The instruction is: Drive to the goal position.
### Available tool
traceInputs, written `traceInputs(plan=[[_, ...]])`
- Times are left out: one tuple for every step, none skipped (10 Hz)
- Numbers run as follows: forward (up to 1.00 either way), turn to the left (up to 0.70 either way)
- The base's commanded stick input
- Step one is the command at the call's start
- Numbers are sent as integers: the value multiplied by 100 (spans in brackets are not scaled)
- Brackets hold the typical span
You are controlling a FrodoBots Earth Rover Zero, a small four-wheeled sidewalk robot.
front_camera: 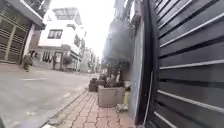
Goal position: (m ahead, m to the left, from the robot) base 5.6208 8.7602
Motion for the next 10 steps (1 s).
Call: traceInputs(plan=[[0, 0], [0, 0], [0, 0], [0, 0], [-21, 0], [-64, 0], [-70, 0], [-70, 0], [-70, 0], [-70, 0]])
